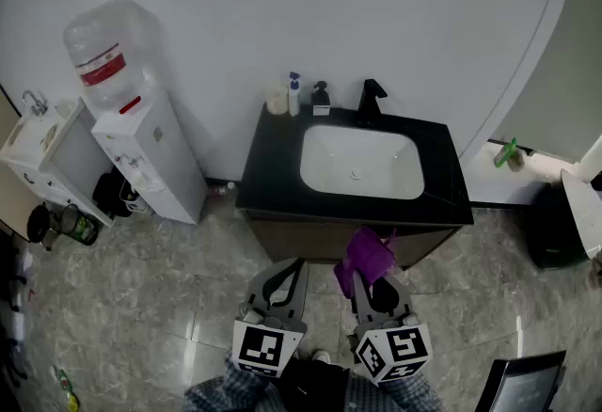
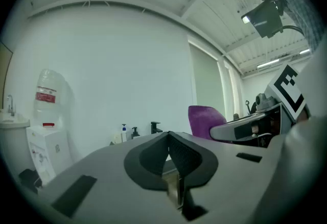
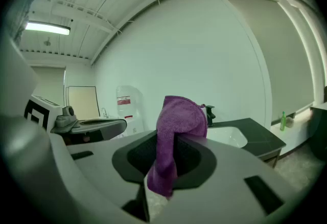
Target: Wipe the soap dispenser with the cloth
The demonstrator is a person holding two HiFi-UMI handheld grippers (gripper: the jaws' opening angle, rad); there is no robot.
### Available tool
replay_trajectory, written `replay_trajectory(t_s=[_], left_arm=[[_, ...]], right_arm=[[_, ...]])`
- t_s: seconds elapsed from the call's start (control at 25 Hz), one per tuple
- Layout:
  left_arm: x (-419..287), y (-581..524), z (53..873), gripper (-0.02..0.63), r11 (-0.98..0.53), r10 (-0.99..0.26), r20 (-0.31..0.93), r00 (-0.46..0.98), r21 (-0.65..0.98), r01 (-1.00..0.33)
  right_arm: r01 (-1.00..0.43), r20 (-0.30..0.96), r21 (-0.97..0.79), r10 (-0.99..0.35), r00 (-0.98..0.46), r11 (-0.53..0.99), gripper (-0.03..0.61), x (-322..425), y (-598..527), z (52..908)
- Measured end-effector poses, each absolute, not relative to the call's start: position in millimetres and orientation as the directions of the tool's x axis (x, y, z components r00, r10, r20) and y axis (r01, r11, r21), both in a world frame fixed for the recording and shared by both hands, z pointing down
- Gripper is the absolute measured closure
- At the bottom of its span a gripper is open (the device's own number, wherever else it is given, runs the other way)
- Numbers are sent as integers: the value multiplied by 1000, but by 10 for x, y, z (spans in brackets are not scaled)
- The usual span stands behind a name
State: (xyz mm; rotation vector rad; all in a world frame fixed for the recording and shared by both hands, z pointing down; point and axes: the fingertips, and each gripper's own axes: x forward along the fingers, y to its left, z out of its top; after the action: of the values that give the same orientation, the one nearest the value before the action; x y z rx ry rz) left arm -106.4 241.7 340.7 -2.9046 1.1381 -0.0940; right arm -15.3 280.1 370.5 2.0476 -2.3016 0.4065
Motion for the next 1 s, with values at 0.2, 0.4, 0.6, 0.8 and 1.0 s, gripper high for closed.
replay_trajectory(t_s=[0.2, 0.4, 0.6, 0.8, 1.0], left_arm=[[-1099, 2449, 3527, 612, -736, -677, 84, 731, -46, -676], [-1112, 2456, 3567, 612, -735, -677, 99, 729, -46, -677], [-1109, 2446, 3531, 612, -734, -678, 80, 730, -44, -677], [-1069, 2456, 3505, 612, -730, -683, 57, 728, -44, -682], [-1054, 2500, 3534, 612, -716, -697, 77, 713, -46, -696]], right_arm=[[-980, 199, -172, -971, -134, 100, 499, -169, 2812, 3722], [-981, 200, -165, -970, -139, 106, 499, -188, 2809, 3734], [-982, 199, -158, -971, -135, 104, 499, -192, 2814, 3716], [-986, 199, -127, -971, -134, 110, 499, -156, 2830, 3710], [-984, 200, -145, -971, -128, 100, 499, -47, 2855, 3719]])
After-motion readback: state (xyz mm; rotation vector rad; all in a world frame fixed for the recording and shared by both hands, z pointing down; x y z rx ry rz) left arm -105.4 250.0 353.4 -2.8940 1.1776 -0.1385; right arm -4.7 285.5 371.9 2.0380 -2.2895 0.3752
